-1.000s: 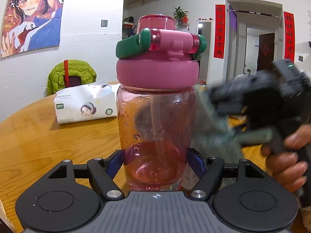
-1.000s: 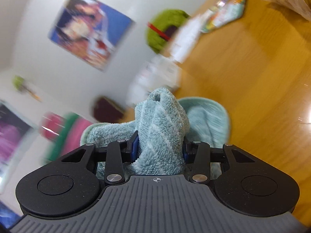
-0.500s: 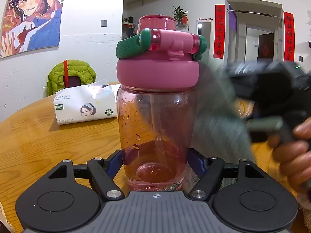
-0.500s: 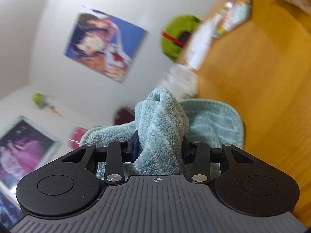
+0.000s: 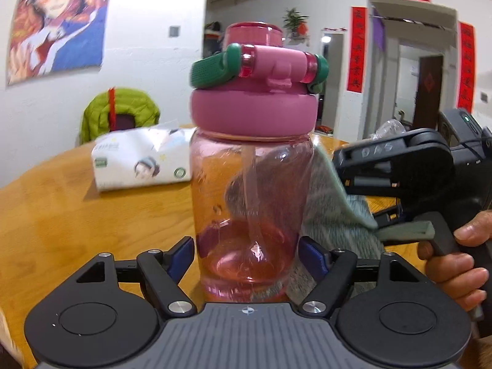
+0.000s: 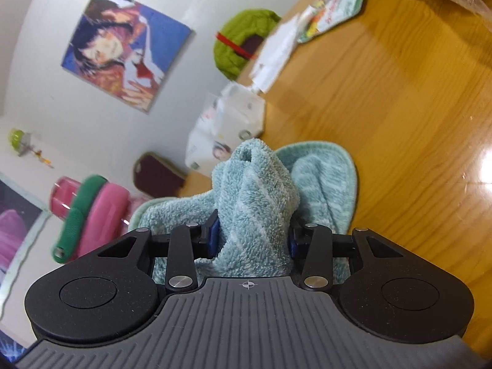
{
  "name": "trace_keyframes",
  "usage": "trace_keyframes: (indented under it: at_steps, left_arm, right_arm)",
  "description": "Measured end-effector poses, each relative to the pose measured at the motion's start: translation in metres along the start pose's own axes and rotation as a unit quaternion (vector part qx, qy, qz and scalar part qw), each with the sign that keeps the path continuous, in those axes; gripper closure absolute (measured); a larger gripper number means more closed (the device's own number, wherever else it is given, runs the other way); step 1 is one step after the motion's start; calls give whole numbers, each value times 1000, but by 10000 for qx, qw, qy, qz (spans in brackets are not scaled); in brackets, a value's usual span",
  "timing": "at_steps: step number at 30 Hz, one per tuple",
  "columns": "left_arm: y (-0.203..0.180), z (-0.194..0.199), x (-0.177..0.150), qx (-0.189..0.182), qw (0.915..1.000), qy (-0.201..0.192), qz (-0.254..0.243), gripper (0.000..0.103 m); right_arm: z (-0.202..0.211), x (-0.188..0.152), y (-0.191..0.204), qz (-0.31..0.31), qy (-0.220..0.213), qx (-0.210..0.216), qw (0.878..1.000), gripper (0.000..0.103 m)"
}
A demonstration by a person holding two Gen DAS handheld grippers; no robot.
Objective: Clean container
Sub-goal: 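Hold the bottle with the left tool while the right tool wipes its side with the towel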
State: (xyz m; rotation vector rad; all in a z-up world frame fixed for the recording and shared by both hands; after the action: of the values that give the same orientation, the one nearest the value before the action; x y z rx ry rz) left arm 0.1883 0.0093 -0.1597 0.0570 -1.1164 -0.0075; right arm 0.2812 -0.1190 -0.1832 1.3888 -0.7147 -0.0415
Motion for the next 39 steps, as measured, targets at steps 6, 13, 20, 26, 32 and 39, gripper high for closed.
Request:
trace_keyframes:
  at_steps: [6, 13, 20, 26, 32, 39]
  left_arm:
    - [-7, 16, -5, 487, 9986, -149, -141, 27]
    - [-14, 10, -2, 191, 9987, -284, -379, 29]
    - [-7, 0, 2, 0, 9987, -321, -395, 33]
    - [-6, 1, 1, -7, 9988, -325, -367, 33]
    - [-5, 0, 2, 57, 9988, -333, -361, 33]
    - [-8, 0, 0, 60, 9985, -316, -434, 33]
  right_arm:
    - [-4, -2, -3, 5, 63, -102, 9999, 56]
    - [-8, -5, -6, 10, 136, -220, 9997, 56]
    - [2, -5, -8, 93, 287, -527, 9982, 56]
    - [7, -2, 9, 128, 71, 75, 9999, 56]
    - [8, 0, 12, -182, -65, 582, 9981, 53]
    - [-2, -11, -18, 95, 568, -931, 9940, 58]
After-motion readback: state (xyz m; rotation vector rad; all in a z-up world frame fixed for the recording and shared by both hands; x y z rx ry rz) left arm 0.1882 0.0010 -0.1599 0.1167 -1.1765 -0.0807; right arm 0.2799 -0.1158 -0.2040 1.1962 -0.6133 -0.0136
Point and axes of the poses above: each gripper's, at about its wrist camera, not at the fingertips, and z roughly against the way its jaws point, y to its left, x to its top, the point moved 8 cm from there along -z, roughly the way its jaws point, and after that the axes turned 14 degrees about x, right-handed, at the moved point
